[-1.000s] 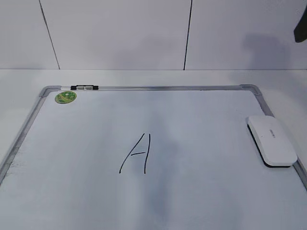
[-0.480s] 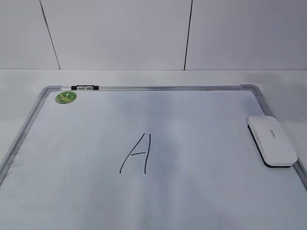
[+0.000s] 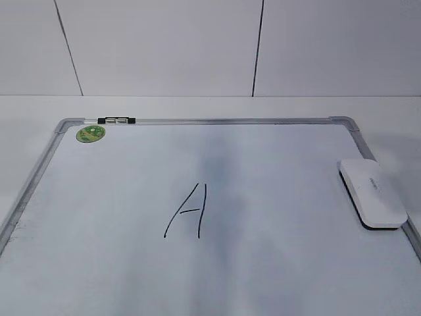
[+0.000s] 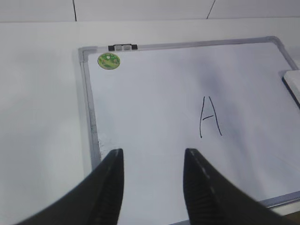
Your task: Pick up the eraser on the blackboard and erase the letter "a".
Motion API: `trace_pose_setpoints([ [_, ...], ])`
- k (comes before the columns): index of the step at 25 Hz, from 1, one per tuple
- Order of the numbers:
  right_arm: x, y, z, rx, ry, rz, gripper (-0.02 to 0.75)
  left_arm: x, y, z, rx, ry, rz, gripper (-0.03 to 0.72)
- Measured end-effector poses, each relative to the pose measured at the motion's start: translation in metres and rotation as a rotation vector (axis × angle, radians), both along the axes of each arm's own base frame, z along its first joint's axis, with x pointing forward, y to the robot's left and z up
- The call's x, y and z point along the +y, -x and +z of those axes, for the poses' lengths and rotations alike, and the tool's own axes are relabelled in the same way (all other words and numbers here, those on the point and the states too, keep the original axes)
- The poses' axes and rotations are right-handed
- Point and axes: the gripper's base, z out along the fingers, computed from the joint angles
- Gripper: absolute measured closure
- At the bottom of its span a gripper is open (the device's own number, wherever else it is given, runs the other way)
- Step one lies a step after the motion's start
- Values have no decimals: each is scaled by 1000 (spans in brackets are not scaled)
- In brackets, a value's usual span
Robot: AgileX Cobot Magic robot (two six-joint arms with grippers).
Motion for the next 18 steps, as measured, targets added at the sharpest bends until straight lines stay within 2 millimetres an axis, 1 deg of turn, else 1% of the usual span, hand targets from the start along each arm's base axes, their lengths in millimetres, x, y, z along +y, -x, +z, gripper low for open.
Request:
trace_pose_setpoints([
  [6, -7, 29, -22, -19, -35, 13, 146, 2, 39, 4, -119, 4, -2, 372],
  [10, -11, 43, -35, -35, -47, 14, 146, 2, 55, -1, -160, 9, -5, 379],
  [14, -14, 53, -47, -50, -55, 16, 146, 3, 68, -18, -168, 9, -6, 380],
  [18, -17, 63, -59, -64, -60, 17, 146, 3, 76, -43, -151, 8, -6, 380],
])
